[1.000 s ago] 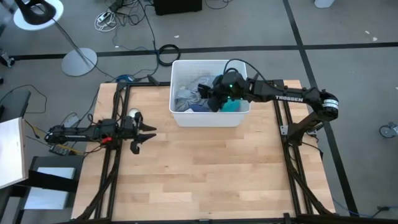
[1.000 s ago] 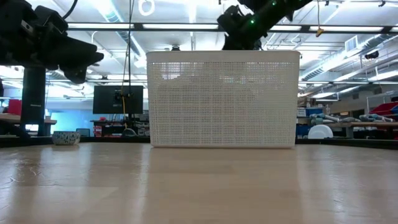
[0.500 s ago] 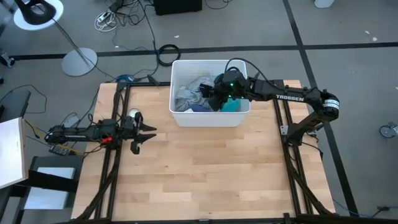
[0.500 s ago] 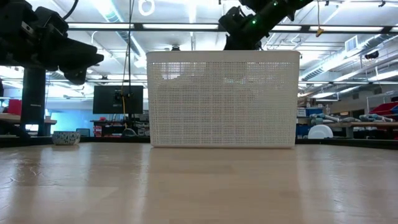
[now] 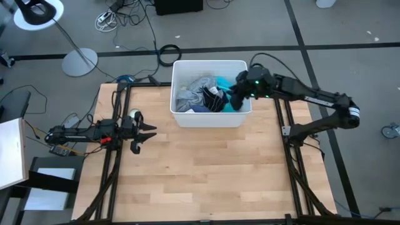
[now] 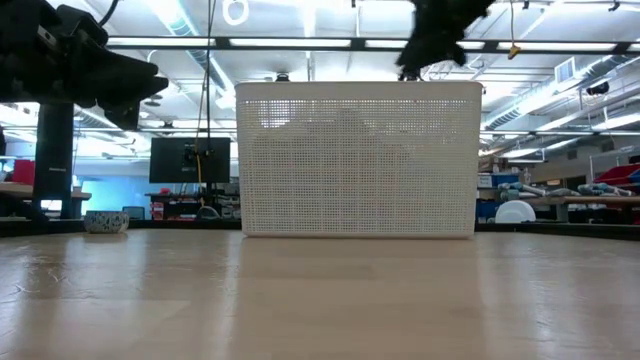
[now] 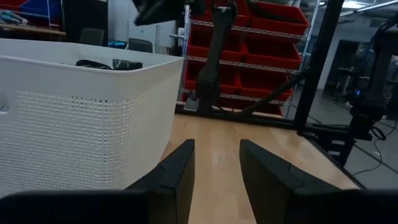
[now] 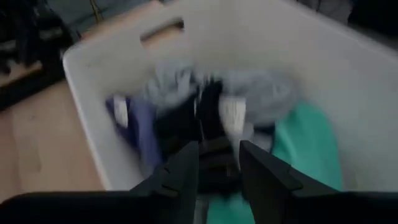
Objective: Sort clothes
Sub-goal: Return to Home Position
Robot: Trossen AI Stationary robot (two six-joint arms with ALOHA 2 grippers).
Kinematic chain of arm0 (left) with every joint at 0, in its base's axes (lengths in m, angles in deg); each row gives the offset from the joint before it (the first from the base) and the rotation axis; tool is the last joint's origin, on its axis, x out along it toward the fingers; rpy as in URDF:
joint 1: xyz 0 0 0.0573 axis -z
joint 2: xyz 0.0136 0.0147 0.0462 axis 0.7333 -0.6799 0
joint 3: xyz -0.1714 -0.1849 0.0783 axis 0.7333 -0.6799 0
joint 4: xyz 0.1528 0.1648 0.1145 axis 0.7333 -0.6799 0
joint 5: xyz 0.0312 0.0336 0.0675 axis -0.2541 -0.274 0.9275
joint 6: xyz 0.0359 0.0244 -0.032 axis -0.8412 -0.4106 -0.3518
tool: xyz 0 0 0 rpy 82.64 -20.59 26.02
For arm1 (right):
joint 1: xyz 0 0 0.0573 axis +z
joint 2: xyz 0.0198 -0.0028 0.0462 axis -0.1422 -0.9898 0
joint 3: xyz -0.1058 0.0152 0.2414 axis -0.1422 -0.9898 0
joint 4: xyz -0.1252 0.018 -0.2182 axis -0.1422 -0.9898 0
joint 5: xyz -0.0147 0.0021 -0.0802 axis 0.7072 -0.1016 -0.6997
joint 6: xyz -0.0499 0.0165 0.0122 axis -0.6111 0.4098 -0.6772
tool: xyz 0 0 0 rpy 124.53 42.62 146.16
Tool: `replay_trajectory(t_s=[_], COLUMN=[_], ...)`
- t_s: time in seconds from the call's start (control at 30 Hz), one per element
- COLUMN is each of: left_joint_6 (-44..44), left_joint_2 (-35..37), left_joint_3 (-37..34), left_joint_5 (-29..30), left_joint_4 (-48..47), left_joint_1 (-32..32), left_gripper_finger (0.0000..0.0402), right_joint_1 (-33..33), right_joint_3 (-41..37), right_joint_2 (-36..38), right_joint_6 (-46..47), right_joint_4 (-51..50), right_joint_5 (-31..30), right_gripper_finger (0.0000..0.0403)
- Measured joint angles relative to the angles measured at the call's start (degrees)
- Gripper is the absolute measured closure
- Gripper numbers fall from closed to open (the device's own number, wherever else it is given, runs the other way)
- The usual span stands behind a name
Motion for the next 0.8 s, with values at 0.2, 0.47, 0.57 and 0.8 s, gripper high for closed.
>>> replay_trajectory(t_s=[0.2, 0.47, 0.57, 0.8], left_joint_6=[-0.1, -0.1, -0.1, -0.1], left_joint_2=[0.0, 0.0, 0.0, 0.0], left_joint_3=[0.0, 0.0, 0.0, 0.0], left_joint_5=[-0.2, -0.3, -0.3, -0.3], left_joint_4=[0.0, 0.0, 0.0, 0.0], left_joint_1=[0.0, 0.0, 0.0, 0.0], left_gripper_finger=[0.027, 0.027, 0.027, 0.027], right_joint_1=[4.6, 15.1, 19.4, 24.2], right_joint_3=[-1.3, -11.0, -16.0, -29.4], right_joint_2=[6.7, 18.5, 23.2, 31.8], right_joint_6=[2.7, 7.1, 8.9, 9.6], right_joint_4=[-11.0, -10.8, -10.4, -10.4], right_joint_5=[0.0, -2.1, -2.9, -3.3], right_gripper_finger=[0.0286, 0.0288, 0.0288, 0.0289])
